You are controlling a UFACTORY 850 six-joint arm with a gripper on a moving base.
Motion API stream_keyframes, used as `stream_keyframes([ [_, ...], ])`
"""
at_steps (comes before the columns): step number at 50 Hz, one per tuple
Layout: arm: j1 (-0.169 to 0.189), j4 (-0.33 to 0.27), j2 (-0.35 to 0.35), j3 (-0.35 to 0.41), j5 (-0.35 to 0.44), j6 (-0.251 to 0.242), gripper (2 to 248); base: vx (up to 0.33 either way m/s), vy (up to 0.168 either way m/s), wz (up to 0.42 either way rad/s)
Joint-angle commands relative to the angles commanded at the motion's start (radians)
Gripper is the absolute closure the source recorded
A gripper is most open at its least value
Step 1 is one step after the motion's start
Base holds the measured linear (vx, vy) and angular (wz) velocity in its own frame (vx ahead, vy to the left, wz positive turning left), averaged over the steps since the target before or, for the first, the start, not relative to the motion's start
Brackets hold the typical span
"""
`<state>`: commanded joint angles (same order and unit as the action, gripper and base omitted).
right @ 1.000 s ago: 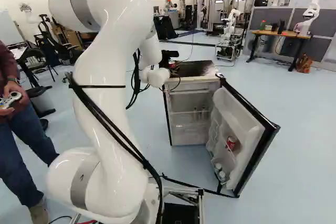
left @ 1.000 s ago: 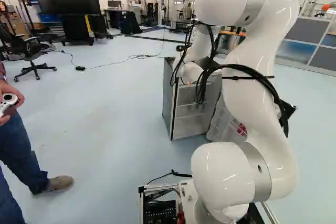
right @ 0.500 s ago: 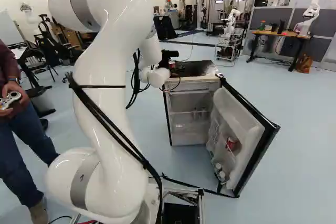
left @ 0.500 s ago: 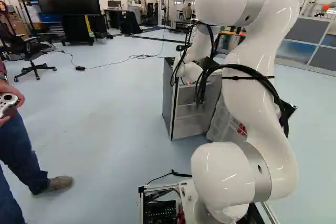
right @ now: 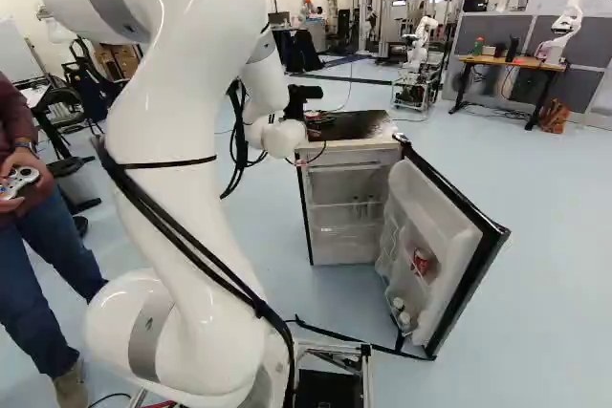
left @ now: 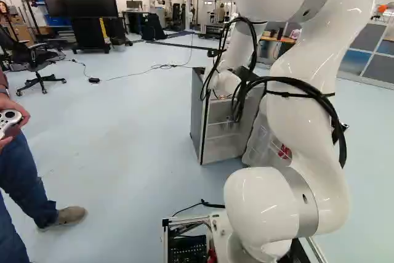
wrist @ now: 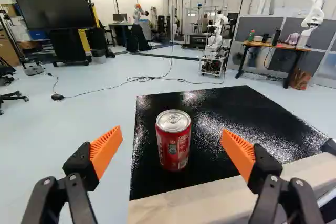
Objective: Grab a drink from the fridge
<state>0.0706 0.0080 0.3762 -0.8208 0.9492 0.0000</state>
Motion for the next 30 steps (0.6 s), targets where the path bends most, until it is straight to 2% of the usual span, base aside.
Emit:
stream_keyframes([
  [15,0.032,0.0,-0.081,0.06,0.0,0.0,3,0.0,0.0,0.0],
  [30,0.076,0.0,-0.132,0.084,0.0,0.0,3,0.0,0.0,0.0],
])
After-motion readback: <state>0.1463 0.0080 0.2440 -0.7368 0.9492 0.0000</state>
